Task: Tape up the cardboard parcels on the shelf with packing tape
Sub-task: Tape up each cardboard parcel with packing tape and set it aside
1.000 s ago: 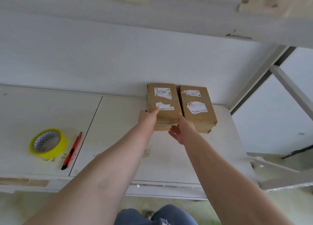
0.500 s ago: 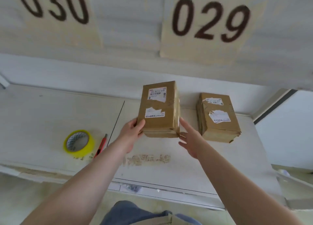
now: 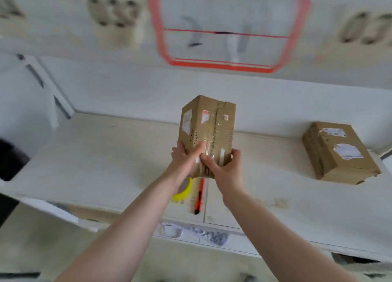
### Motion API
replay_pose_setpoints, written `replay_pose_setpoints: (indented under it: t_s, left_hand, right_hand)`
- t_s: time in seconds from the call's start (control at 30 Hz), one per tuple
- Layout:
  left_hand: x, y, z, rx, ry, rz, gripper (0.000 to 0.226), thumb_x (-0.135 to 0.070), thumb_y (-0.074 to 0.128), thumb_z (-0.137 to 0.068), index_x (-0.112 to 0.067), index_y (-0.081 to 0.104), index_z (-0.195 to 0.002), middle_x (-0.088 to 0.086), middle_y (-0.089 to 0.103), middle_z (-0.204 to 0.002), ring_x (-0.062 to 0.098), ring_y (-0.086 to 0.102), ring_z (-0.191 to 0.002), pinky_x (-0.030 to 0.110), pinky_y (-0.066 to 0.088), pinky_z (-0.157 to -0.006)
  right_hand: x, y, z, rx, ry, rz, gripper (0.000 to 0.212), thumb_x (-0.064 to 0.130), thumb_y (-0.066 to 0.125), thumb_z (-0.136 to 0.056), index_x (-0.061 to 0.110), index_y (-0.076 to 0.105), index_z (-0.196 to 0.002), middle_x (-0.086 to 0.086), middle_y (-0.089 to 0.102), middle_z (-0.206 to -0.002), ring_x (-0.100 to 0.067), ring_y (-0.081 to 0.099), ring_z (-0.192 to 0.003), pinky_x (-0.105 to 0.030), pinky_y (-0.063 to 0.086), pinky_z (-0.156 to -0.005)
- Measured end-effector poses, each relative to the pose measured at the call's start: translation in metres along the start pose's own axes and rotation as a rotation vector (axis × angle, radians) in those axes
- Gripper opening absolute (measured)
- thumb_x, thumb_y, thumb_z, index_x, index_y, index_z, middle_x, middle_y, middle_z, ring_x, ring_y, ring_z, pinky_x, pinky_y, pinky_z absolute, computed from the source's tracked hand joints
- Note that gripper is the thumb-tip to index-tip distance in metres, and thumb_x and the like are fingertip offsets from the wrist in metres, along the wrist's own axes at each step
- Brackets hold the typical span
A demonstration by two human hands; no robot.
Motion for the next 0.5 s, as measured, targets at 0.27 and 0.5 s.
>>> replay_pose_setpoints:
  t_s: [0.27,0.5]
  left_hand:
    - [-0.002,-0.13,0.029,-0.064,-0.069,0.168,0.037,-0.041,0.07,-0.087,-0.016,0.069,-0.114,0.002,0.076,-0.102,0.016,0.073,-0.092,0.029,0.057,-0.079]
    - [0.019,-0.164,0.036,0.202,-0.282,0.68,0.048,-0.046,0.054,-0.089,-0.012,0.067,-0.121,0.017,0.068,-0.121,0.036,0.066,-0.111,0.057,0.045,-0.102]
  right_hand:
    - [-0.002,0.108,0.052,0.128,-0.101,0.071,0.045,0.051,0.072,-0.079,0.036,0.055,-0.118,-0.002,0.057,-0.117,-0.011,0.062,-0.101,-0.027,0.053,-0.077]
    - [0.0,0.094,0.045,0.239,0.138,-0.027,0.081,0.061,0.075,-0.069,0.028,0.049,-0.138,0.0,0.062,-0.127,-0.016,0.062,-0.114,-0.034,0.05,-0.097]
Point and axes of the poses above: each hand's wrist, its own z-axis away from the middle knuckle, its own y-axis out of the palm, x = y × z, the point moved 3 cm from there along -z, towards the middle knuckle
